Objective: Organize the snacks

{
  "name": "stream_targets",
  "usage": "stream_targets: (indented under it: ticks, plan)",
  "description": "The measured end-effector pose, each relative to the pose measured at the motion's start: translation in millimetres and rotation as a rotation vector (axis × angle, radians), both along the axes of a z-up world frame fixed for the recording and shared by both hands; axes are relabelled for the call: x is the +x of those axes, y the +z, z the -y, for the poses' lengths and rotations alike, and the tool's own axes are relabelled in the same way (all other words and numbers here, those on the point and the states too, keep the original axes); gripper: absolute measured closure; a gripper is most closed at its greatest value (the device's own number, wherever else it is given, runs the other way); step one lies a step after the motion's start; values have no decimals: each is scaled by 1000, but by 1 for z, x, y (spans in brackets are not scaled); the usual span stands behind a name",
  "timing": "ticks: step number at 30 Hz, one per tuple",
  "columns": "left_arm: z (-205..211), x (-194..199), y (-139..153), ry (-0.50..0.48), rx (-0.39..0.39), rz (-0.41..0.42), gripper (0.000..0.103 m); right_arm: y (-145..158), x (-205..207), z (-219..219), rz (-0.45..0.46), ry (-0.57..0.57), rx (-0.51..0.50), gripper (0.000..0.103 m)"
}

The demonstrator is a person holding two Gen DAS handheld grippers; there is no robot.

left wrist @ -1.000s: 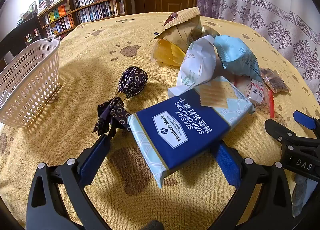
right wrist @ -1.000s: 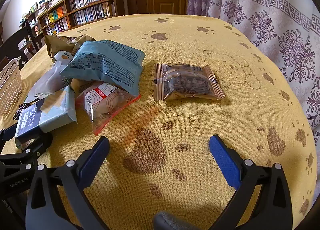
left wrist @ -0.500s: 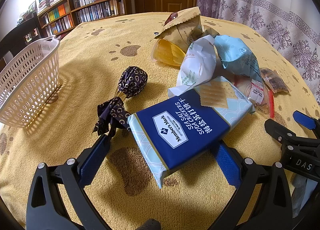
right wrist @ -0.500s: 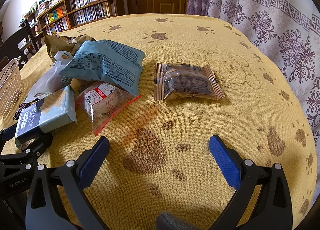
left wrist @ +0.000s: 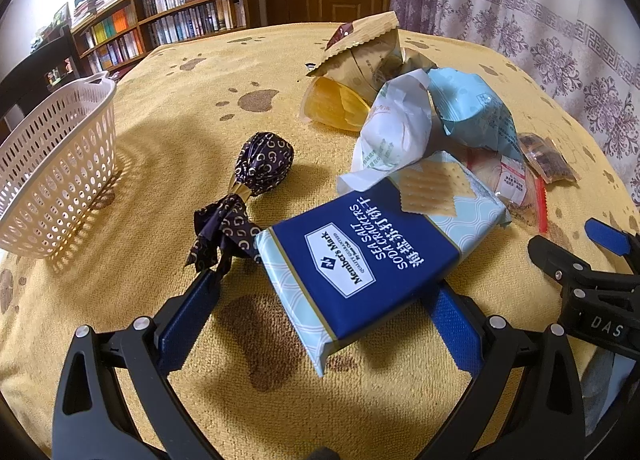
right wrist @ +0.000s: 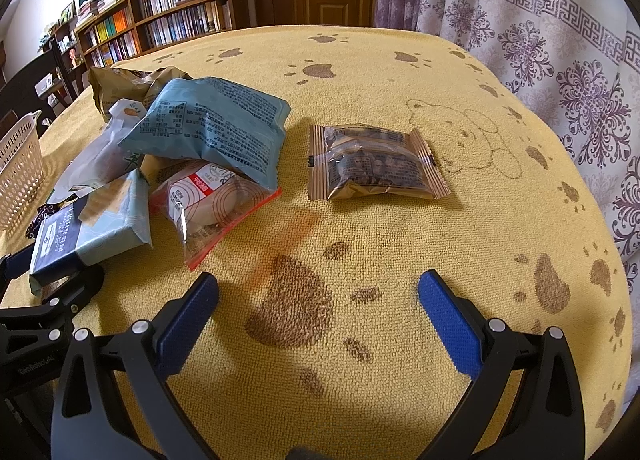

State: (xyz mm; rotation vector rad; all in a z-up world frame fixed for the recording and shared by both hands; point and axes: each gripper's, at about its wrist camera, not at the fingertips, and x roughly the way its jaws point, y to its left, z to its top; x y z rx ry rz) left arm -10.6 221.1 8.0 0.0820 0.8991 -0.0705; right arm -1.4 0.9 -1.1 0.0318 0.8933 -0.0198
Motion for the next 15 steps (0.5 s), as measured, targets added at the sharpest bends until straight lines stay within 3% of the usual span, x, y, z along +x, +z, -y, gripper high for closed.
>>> stream_targets:
  ticks: [7, 10, 15]
  plan:
    - [-5, 1, 0, -75, -18, -6, 2, 0, -2, -2, 0, 3, 1, 5]
    - [-14, -10, 3, -110, -65, -3, 2, 1, 1, -1, -1, 3, 0, 5]
    - [-23, -34, 5, -145, -72, 4, 2, 1, 1, -1, -2, 5, 2, 5]
